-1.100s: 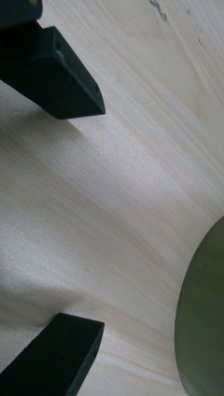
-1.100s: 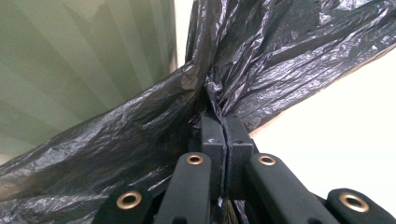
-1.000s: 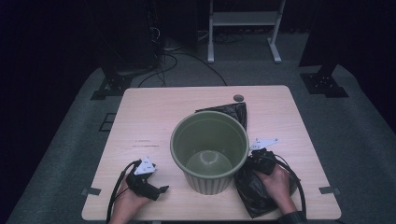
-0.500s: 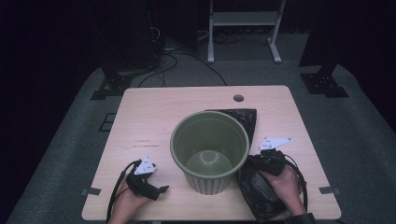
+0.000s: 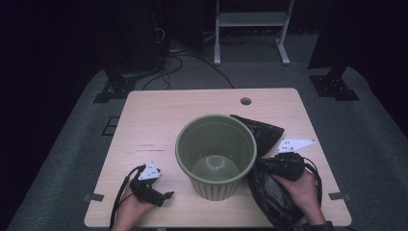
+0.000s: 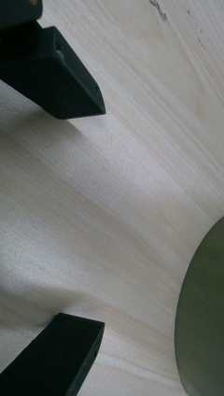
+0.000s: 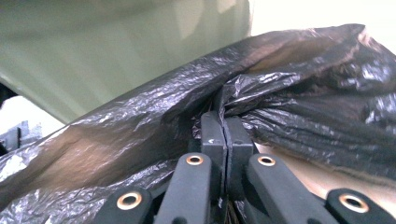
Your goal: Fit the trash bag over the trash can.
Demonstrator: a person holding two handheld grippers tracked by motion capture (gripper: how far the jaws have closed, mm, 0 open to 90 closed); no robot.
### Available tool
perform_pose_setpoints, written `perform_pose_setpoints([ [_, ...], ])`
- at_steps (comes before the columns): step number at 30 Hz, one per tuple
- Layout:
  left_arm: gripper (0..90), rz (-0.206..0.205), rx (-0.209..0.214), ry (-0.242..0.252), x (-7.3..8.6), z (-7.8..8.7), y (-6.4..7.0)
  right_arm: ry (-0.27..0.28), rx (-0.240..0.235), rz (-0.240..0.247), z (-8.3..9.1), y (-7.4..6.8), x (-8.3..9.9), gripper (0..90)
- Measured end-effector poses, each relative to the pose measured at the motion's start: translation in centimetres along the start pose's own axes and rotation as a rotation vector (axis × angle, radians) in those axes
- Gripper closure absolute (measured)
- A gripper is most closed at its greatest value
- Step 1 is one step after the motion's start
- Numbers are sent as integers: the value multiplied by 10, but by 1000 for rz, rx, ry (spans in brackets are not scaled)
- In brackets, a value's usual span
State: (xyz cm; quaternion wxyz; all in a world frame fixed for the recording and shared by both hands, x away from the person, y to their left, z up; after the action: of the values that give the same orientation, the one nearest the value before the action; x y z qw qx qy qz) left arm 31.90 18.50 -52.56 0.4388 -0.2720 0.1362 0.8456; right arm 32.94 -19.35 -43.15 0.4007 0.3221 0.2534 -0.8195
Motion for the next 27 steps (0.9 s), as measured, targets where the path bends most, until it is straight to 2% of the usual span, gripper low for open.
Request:
perform_pose_setpoints([
  [12, 0, 1, 0, 0, 0, 0, 0, 52, -56, 41, 33, -14, -16, 889],
  [19, 0, 2, 0, 1, 0, 0, 0, 78, -94, 83, 59, -27, -26, 888],
  [23, 0, -1, -2, -1, 0, 0, 0, 87, -107, 104, 66, -32, -31, 888],
  [24, 0, 0, -2, -1, 0, 0, 0, 92, -127, 120, 70, -36, -35, 888],
  [27, 0, 0, -2, -1, 0, 0, 0, 92, -143, 141, 73, -40, -41, 887],
])
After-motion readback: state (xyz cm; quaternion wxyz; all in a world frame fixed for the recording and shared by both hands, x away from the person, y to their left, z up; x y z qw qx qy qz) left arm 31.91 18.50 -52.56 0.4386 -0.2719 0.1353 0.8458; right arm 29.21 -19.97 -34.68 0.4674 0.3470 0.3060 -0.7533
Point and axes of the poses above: each handheld gripper's, and its own axes: z roughly backward along the jaws, x roughly out of its underside, y roughly to its right, the point moved 6 cm from there along -z, roughly forward along the jaws, and after that the axes turned 10 degrees about -y, right-handed, at the moved point
